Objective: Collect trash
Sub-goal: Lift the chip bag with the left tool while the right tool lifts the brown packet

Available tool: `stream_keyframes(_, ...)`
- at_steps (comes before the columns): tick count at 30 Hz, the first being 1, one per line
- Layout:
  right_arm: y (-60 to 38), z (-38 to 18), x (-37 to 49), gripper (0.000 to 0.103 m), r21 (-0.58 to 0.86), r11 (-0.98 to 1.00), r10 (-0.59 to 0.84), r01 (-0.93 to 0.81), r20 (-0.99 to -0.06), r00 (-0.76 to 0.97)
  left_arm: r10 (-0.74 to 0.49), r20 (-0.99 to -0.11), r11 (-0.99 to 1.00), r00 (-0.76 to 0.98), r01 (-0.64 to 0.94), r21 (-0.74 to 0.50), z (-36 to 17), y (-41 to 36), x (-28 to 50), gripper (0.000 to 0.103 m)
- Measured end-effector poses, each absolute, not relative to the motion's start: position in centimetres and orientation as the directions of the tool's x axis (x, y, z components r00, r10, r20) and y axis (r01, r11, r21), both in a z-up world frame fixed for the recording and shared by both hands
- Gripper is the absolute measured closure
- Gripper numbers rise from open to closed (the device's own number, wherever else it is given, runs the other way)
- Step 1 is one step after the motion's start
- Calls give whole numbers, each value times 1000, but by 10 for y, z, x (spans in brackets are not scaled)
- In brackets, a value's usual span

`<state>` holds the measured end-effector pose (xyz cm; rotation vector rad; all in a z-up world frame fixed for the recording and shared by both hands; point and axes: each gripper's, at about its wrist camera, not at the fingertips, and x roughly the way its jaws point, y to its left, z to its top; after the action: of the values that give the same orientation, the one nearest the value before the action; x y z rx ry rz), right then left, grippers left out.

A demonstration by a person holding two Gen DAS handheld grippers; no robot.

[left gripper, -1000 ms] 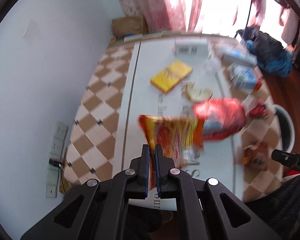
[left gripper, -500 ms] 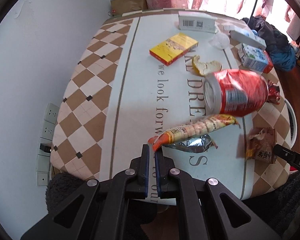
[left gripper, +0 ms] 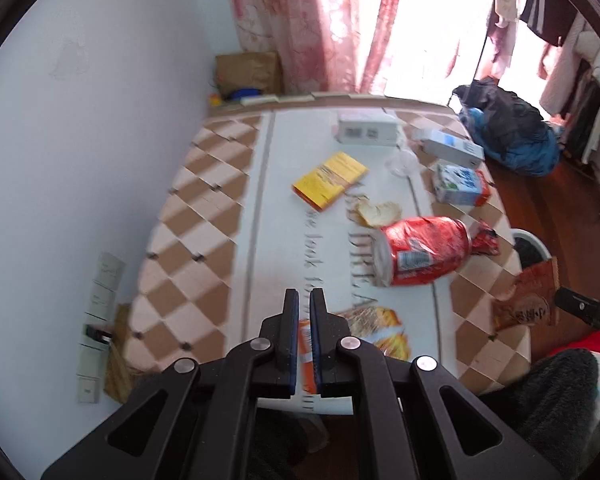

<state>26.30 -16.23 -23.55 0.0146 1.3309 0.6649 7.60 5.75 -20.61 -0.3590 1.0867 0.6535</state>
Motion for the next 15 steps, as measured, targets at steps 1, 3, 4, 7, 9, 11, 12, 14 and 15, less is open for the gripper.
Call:
stream_keyframes(1,-162,-235,264,102,374,817,451,-439,-888,82,261,-917,759,303,-651,1,-216,63,76,97)
stream_keyframes(3,-162,-241,265,102,373,820,446,-435,-892,76,139,-948,744,288,-662,-92,-241,74,73,97)
stream_keyframes(4,-163,-245,265,102,374,821,444,-431,-894,68,90,-956,728,279,-674,-129,-255,79,71,97)
stream_keyframes(7,-158,-264,265,102,365,832,423,-417,-905,51,10,-969,690,246,-704,-171,-294,87,65,93)
stream_keyframes(9,-156,-276,264,103,361,839,408,-407,-913,32,-11,-977,673,213,-721,-165,-312,88,61,65)
stream_keyframes(11,-156,-285,263,103,353,844,395,-404,-918,23,-21,-974,657,225,-731,-183,-321,87,55,13)
stream_keyframes(12,-156,-289,263,103,348,846,389,-404,-921,20,-26,-971,652,238,-732,-197,-322,87,53,13)
stream_keyframes(14,-158,-294,262,103,347,849,383,-398,-924,13,-25,-967,649,252,-732,-207,-324,86,49,13)
stream_keyframes(15,-159,-296,262,103,345,852,379,-394,-925,10,-22,-968,652,251,-730,-204,-326,85,49,13)
